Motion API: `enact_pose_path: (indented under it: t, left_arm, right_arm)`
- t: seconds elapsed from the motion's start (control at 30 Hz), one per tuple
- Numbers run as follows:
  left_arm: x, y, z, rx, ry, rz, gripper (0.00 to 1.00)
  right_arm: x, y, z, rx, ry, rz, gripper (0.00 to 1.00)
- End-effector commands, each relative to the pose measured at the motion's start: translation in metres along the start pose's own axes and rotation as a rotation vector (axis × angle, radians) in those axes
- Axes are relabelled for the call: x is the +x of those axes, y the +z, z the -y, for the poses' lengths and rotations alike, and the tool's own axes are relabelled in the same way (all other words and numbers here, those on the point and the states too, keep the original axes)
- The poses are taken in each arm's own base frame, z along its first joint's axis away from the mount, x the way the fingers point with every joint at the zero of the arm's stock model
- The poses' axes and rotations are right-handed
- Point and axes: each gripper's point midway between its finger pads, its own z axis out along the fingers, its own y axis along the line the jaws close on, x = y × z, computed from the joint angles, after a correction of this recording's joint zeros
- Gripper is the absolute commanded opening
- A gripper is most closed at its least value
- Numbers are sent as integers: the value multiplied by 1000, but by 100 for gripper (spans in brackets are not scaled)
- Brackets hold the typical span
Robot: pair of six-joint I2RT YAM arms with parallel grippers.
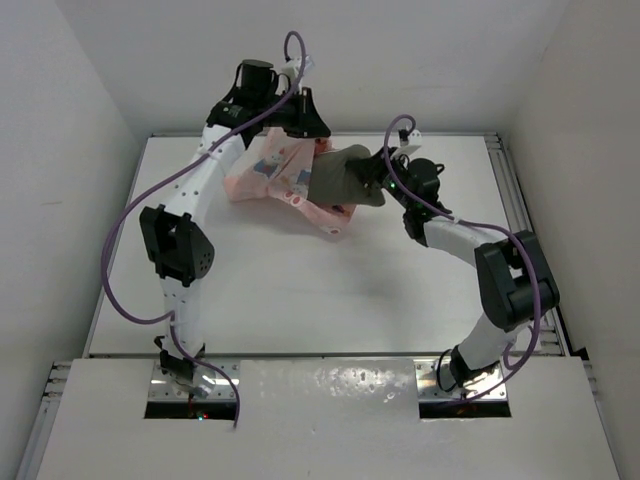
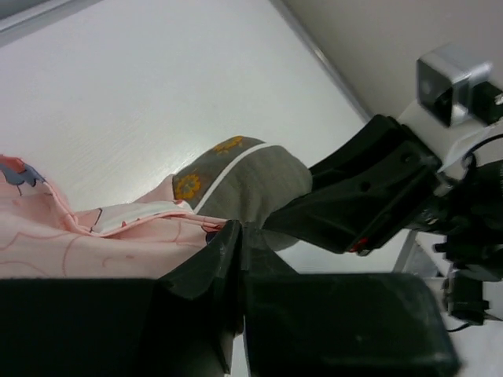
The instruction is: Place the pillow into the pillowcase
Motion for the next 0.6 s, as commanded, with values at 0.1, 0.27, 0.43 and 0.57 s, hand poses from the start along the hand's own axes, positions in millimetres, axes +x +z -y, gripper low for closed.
enact_pose_path:
  t: [0.1,0.27,0.43,0.57]
  left_arm:
    - [36,3,-2,-70,240,-87,48]
    - [47,-12,-77,-281,301,-118,99]
    - [29,-59,-149,-494,335,-68,100]
    - [87,-71,-219,-640,371,-197,100]
  right_arm:
    - [-1,11,-23,-80,154,-4,0]
    - [55,6,29,130,379,-152,0]
    - [102,5,58,239,459,-241,0]
    - [123,6,68,275,514,-285,0]
